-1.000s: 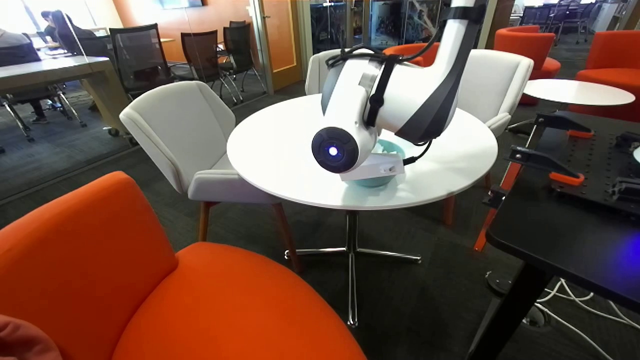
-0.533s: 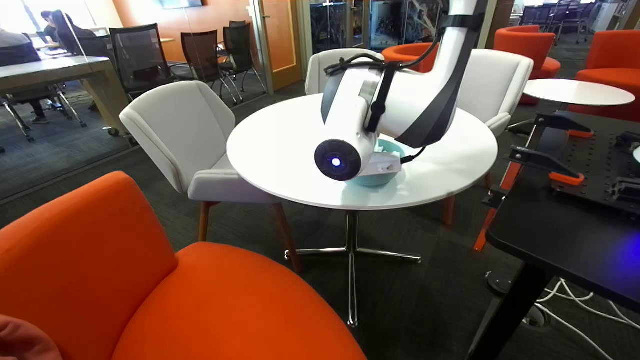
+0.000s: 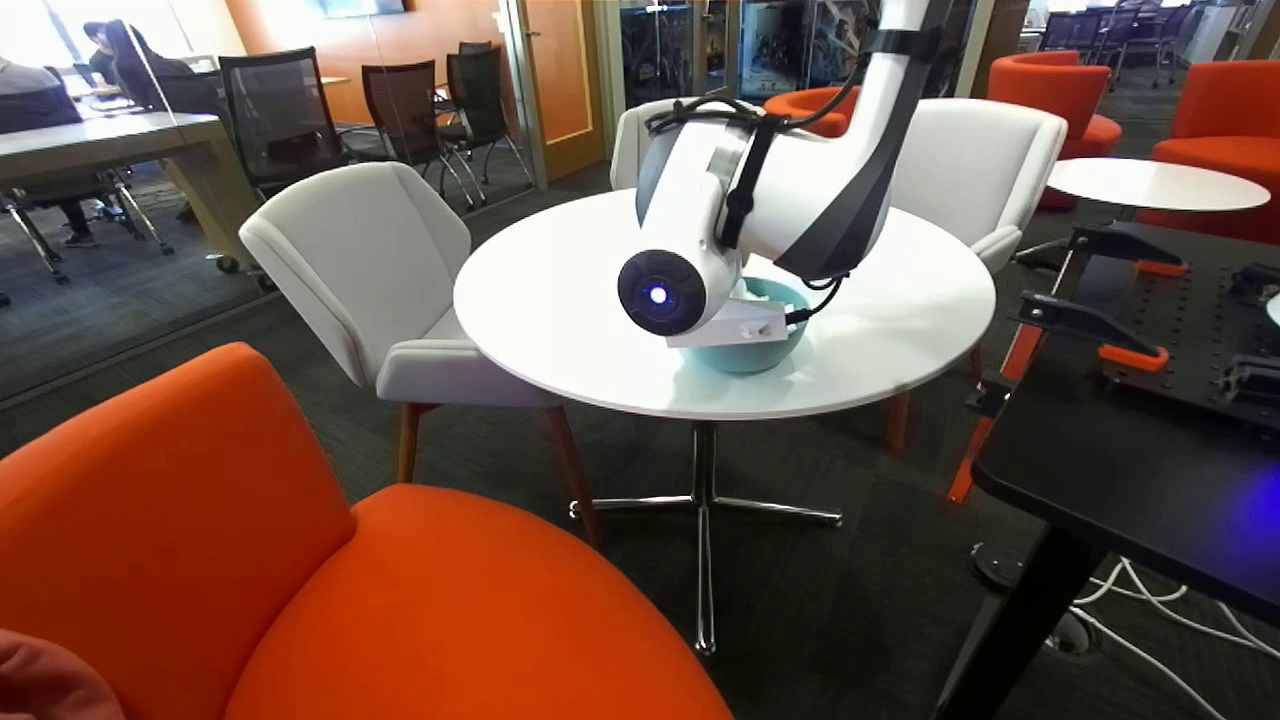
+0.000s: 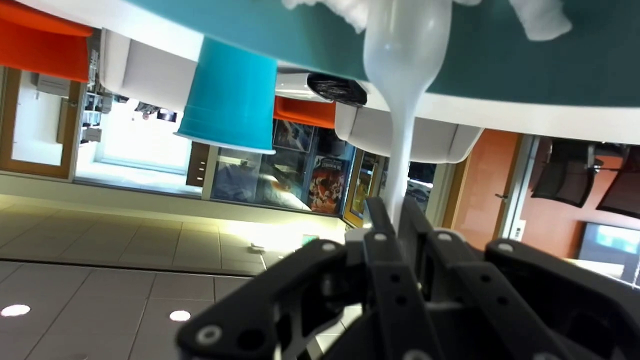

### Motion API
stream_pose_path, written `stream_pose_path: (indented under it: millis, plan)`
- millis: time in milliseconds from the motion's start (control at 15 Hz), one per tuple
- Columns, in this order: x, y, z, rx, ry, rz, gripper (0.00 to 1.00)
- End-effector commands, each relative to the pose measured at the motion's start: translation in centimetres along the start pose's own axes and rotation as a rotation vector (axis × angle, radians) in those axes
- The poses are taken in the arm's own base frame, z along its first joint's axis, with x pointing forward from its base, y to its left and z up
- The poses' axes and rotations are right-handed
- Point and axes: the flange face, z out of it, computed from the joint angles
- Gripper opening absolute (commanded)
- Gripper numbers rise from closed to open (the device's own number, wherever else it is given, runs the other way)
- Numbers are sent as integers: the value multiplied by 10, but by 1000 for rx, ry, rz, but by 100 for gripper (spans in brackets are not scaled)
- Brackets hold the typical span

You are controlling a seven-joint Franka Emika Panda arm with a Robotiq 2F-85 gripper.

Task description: Use the spoon to stir the contents of the bowl

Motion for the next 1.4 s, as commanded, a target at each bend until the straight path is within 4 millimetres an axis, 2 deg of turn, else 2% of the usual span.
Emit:
stream_pose_path:
  millis: [0, 467, 733, 1333]
  plan:
    - [0, 0, 5, 18, -61, 0, 3]
    - [0, -10, -12, 177, -190, -6, 3]
    - [-1, -6, -19, 230, -249, -55, 3]
    - [7, 14, -13, 3, -164, -196, 3]
